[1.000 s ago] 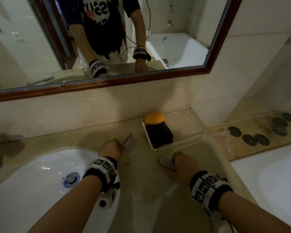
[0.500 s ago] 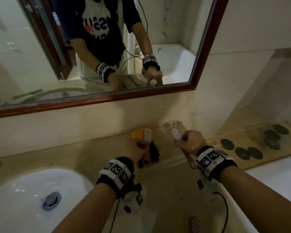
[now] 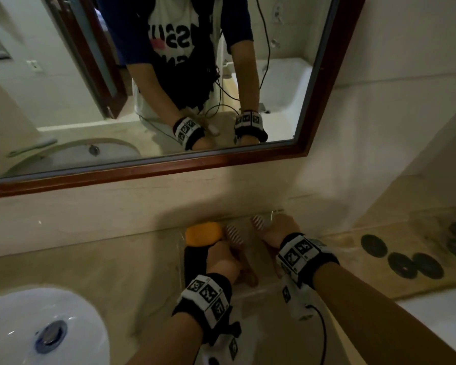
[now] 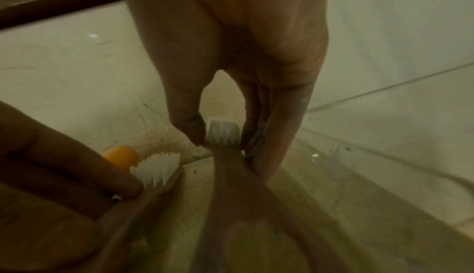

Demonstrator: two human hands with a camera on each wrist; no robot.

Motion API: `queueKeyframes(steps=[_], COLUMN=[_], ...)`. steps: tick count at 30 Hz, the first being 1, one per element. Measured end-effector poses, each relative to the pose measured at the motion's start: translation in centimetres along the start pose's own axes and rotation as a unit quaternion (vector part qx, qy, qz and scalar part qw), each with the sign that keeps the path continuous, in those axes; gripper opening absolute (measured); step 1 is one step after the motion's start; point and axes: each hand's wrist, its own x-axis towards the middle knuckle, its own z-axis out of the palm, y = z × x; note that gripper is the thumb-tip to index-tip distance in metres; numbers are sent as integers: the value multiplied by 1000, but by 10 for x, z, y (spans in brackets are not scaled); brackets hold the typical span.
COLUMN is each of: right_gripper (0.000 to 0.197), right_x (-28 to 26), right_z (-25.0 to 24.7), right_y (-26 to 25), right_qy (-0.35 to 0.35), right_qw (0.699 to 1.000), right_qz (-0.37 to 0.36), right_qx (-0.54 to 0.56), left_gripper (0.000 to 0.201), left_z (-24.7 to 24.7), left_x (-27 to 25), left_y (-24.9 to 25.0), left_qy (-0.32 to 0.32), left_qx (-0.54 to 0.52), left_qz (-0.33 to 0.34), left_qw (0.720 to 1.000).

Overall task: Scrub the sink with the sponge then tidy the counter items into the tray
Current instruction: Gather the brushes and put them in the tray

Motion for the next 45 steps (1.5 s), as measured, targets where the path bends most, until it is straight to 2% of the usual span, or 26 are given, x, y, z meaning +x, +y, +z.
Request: queueKeyframes(steps=[1, 5, 9, 22, 26, 32, 34, 37, 40, 43, 45], right_gripper=[32, 36, 41, 36, 37, 47, 47, 46, 44, 21, 19], right_x=[2, 7, -1, 15, 18, 11, 7, 0, -8, -28, -52], right_z=[0, 5, 12, 35, 41, 36, 35, 31, 26, 19, 15], right_y=[-1, -6, -8, 2, 7, 7, 7, 6, 5, 4, 1], right_qy=[3, -5, -15, -3, -15, -29, -31, -30, -21, 4, 30], right_qw=[1000, 1000, 999, 999, 998, 999, 999, 999, 999, 999, 999], right_qz=[-10, -18, -10, 36, 53, 38, 33, 22, 37, 35, 21], right_qx=[2, -14, -32, 29, 27, 11, 6, -9, -15, -27, -26], left_gripper=[8, 25, 22, 21, 20, 16, 15, 16, 19, 12, 17], left_z=[0, 1, 1, -3, -1, -4, -6, -10, -21, -36, -46], left_x=[1, 7, 12, 5, 2, -2, -6, -20, -39, -60, -75], left_y=[1, 3, 2, 2, -3, -9, -8, -8, -7, -7, -8], left_qy=[4, 12, 7, 27, 37, 35, 41, 84, 99, 107, 110], left_qx=[10, 102, 140, 83, 7, -5, 22, 81, 131, 148, 155], left_qz=[-6, -12, -10, -19, -13, -6, 8, 86, 99, 114, 129], left_qw=[1000, 995, 990, 996, 999, 999, 999, 989, 981, 977, 973])
